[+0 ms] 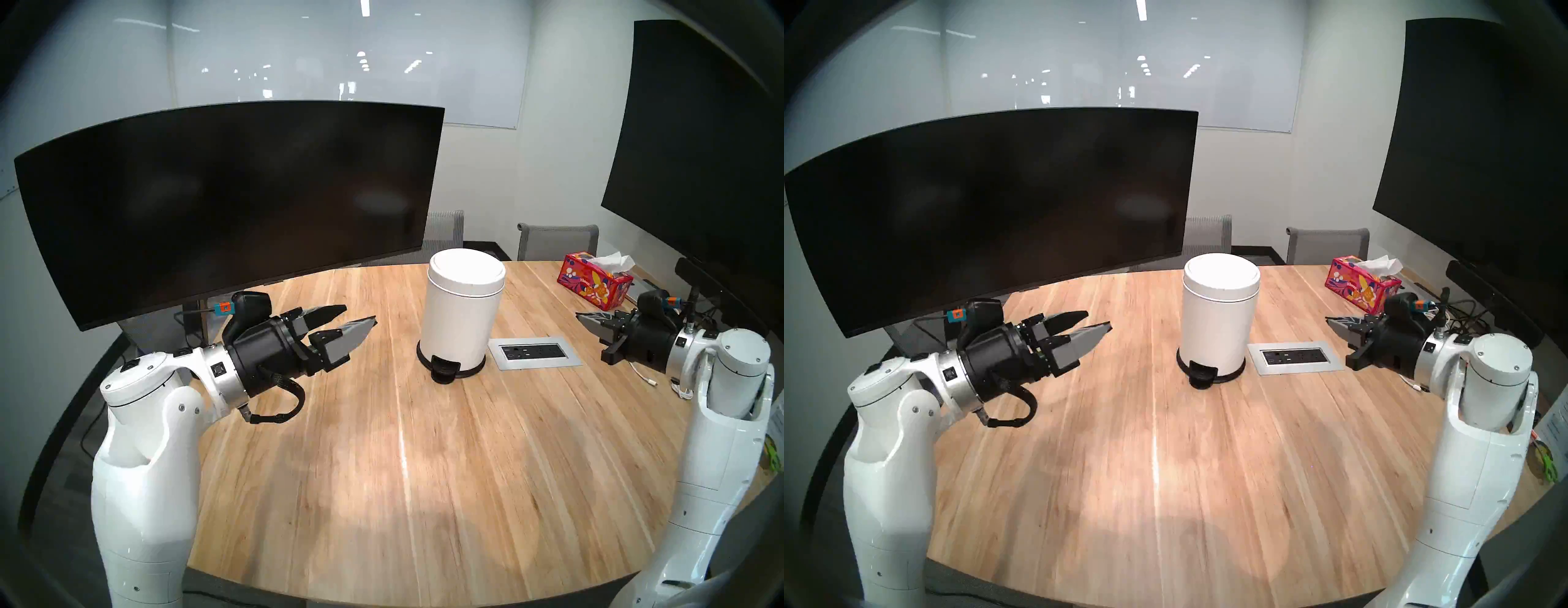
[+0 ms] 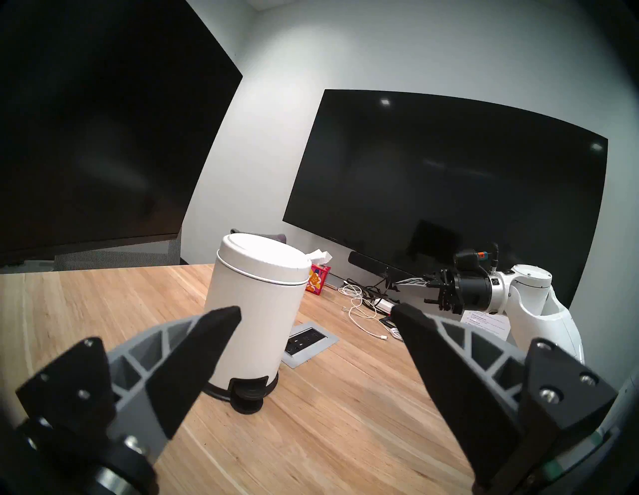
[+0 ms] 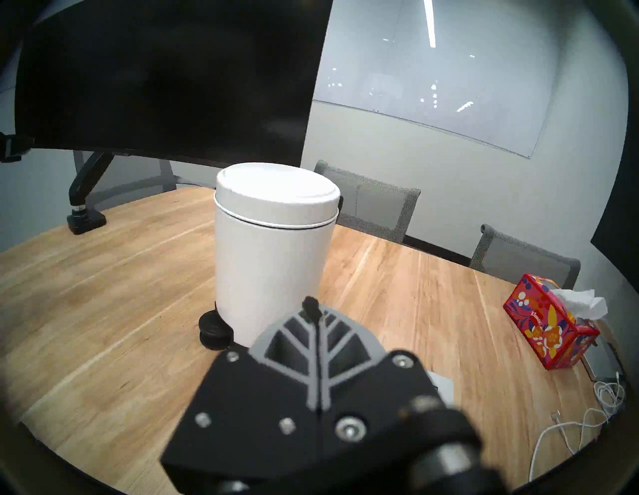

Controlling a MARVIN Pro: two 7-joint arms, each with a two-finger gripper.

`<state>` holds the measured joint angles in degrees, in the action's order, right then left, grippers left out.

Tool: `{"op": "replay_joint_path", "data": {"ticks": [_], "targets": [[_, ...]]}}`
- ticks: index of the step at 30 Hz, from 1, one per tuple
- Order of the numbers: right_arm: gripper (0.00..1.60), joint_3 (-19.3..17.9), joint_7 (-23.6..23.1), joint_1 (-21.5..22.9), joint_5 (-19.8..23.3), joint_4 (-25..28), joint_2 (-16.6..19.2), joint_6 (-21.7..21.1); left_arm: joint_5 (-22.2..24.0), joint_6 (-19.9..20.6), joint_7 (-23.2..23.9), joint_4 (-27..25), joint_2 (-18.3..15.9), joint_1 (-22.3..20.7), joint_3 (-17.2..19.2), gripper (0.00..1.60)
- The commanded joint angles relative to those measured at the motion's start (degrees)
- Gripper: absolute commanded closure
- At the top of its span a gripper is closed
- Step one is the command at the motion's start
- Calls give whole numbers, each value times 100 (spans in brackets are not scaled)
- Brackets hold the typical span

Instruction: Peel the sticky note off the monitor, open the trash can lid and drop the sticker into the trash can

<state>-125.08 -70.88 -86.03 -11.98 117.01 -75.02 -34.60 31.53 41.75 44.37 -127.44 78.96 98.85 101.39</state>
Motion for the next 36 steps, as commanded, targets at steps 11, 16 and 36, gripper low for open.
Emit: {"op": "replay_joint_path", "data": {"ticks": [11,16,36], "targets": [[160,85,-404,-186,594,73,532,-55,0,-4,-4,-135,12,-15,13,0],[160,112,-317,-240,723,65,622,-65,-2,-3,-3,-136,14,-14,13,0],[160,167,-124,-358,1016,44,819,-69,-9,0,0,-138,20,-14,15,0]]}}
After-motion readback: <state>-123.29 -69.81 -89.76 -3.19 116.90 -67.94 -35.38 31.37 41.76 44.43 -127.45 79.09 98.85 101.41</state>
